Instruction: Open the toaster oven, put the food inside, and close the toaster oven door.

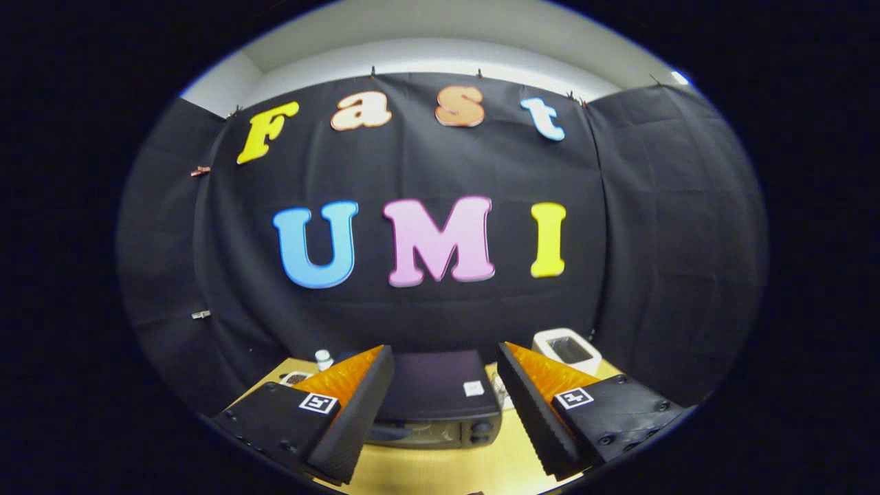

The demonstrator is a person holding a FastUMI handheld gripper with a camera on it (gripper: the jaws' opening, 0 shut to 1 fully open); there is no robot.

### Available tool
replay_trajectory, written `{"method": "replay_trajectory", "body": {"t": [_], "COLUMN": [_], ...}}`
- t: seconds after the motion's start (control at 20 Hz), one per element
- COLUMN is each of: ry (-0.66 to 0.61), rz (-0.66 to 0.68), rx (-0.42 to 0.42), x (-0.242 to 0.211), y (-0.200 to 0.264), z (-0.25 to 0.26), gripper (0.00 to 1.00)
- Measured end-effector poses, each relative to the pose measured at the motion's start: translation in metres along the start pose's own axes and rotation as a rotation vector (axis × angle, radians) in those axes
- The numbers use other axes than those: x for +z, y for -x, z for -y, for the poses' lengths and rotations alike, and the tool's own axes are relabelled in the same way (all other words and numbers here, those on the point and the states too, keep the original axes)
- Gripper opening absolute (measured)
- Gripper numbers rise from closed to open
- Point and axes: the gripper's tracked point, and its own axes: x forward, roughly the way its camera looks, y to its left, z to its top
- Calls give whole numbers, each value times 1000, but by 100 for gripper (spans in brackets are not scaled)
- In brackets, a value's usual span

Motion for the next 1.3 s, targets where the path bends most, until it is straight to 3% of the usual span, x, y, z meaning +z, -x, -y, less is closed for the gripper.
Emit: {"method": "replay_trajectory", "body": {"t": [0.2,0.4,0.8,1.0,1.3], "ry": [101,172,77,116,85], "rz": [148,182,63,54,23], "rx": [40,66,124,57,43], "x": [58,77,45,39,32], "y": [16,35,50,46,46], "z": [18,41,82,113,126], "gripper": [98,98,98,98,98]}}
